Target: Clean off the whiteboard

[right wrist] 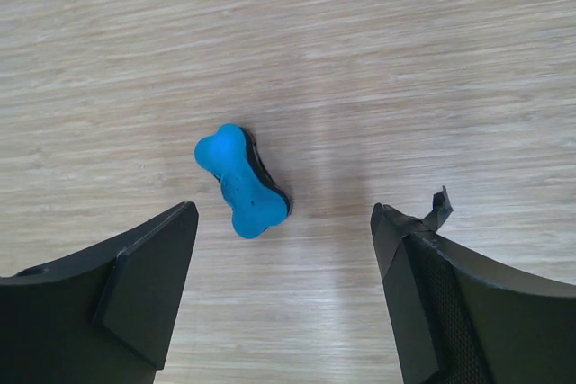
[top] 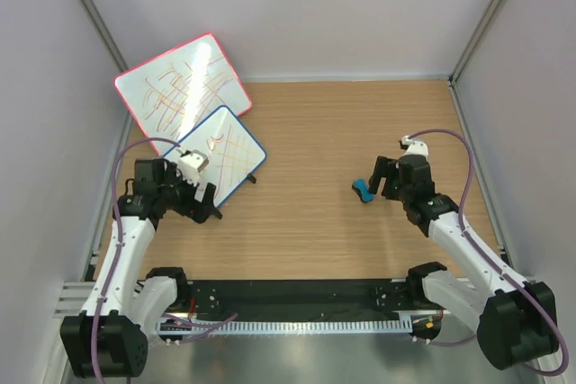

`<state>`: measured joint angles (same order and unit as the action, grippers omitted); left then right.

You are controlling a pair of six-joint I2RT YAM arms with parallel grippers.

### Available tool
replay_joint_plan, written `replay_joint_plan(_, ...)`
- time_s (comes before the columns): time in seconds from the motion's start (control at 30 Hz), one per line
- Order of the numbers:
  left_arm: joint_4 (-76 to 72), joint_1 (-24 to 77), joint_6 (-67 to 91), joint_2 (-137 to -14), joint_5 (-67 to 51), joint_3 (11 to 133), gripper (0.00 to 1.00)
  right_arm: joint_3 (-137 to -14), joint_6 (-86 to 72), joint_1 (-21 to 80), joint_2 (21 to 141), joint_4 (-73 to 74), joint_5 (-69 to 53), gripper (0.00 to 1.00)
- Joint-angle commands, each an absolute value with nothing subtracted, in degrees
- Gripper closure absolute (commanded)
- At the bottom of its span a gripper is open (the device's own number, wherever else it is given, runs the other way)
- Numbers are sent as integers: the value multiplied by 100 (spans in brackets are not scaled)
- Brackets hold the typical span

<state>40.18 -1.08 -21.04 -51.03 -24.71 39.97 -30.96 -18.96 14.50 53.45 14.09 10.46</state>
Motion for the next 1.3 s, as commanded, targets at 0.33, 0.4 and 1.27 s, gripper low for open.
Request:
replay_joint_plan(0.33, 5544, -201, -1749, -5651, -1924, 6529, 0, -4656, -1222, 1433, 7057, 2583, 88, 19)
replay_joint_plan(0.4, 5677, -500, -1714, -5818, -2082, 6758, 0, -4789, -1117, 1441, 7338, 2733, 97, 24)
replay_joint_plan(1.27, 5537, -2057, -2364, -5933, -2303, 6724, 0, -6143, -26, 1547, 9535, 3665, -387, 46)
